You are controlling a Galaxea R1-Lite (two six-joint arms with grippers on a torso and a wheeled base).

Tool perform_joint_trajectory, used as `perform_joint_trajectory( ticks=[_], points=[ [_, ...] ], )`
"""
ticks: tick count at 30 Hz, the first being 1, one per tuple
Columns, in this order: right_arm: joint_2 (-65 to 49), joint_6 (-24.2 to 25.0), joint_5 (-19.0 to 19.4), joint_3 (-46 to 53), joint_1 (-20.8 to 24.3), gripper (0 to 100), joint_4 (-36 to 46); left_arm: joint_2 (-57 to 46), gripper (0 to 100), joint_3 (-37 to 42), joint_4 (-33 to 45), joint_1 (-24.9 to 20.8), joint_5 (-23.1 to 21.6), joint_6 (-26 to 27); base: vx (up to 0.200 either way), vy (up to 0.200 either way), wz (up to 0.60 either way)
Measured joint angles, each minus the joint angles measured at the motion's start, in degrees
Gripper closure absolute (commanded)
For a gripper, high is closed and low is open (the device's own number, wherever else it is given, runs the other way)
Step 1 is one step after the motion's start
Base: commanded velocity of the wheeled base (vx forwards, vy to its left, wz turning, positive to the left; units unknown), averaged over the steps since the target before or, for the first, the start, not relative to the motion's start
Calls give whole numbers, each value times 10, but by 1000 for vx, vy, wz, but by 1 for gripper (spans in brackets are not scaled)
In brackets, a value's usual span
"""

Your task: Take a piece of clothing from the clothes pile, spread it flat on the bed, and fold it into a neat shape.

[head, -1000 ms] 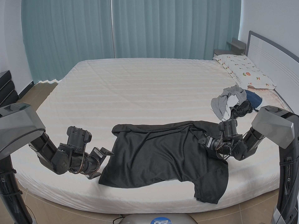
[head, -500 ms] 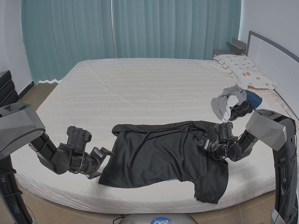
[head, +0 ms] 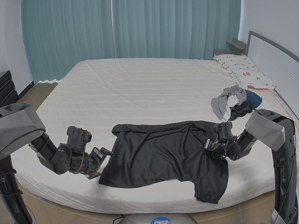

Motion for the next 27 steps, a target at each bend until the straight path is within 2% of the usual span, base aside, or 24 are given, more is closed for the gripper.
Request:
perform_joint_trajectory(
  ticks=[5, 9, 10, 15, 27],
  points=[
    [-7, 5, 12, 0, -11, 100, -5, 1, 0, 0, 0, -1, 1, 1, 0, 0, 0],
    [-10, 11, 63, 2, -25, 100, -7, 1, 0, 1, 0, -2, 1, 1, 0, 0, 0],
    [-11, 14, 70, 2, -27, 0, -7, 1, 0, 1, 0, -2, 2, 1, 0, 0, 0],
    [-12, 22, 87, 1, -43, 0, -9, 2, 0, 1, 0, -2, 3, 1, 0, 0, 0],
    [-11, 15, 76, 9, -33, 0, -41, 3, 0, 1, 0, -3, 3, 2, 0, 0, 0]
  ],
)
